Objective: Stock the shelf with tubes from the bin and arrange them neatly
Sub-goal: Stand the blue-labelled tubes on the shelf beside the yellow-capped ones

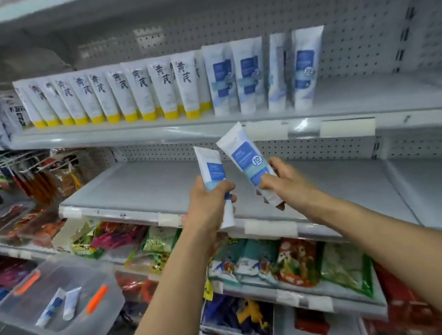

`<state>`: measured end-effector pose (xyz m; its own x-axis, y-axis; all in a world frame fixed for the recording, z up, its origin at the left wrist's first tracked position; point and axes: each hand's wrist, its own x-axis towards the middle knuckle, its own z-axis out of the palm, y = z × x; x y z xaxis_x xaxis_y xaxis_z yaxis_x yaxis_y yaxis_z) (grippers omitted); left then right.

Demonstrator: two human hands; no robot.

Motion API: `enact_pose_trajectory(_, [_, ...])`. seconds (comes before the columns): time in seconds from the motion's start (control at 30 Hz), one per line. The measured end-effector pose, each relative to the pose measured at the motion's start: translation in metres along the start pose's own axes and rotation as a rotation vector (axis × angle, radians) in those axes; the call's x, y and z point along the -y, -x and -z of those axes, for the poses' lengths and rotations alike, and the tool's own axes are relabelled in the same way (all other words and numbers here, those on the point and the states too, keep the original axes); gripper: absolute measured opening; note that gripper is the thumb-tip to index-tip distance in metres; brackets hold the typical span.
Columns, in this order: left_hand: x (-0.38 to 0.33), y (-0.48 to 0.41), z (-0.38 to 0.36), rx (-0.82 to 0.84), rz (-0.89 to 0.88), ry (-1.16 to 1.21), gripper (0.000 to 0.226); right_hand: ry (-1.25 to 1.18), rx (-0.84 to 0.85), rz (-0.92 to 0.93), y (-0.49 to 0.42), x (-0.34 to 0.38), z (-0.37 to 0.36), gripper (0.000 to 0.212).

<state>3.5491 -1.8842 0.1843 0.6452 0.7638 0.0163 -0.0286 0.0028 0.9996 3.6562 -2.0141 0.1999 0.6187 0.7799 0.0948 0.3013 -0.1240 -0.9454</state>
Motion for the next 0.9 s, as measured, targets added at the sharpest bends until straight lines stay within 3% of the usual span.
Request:
enact_pose_trajectory(0.27, [-0.06, -0.003, -0.062, 0.117, -0.179, -0.089, 0.025, -0.008, -0.217, 0.099, 0.004, 0.029, 0.069, 0.025])
enact_pose_trajectory(0.4, [-0.079, -0.019, -0.085, 0.156, -0.238, -0.101, 0.03, -0.037, -0.348, 0.129, -0.009, 0.042, 0.094, 0.01])
enact_pose_trajectory(0.67, [-0.097, -0.056, -0.12, 0.225, -0.327, -0.088, 0.027, -0.031, -0.57, 0.248, -0.044, 0.058, 0.144, 0.027])
enact_pose_trajectory(0.9, [-0.096, -0.082, -0.13, 0.195, -0.42, -0.11, 0.026, 0.091, -0.643, 0.178, -0.087, 0.047, 0.182, 0.028])
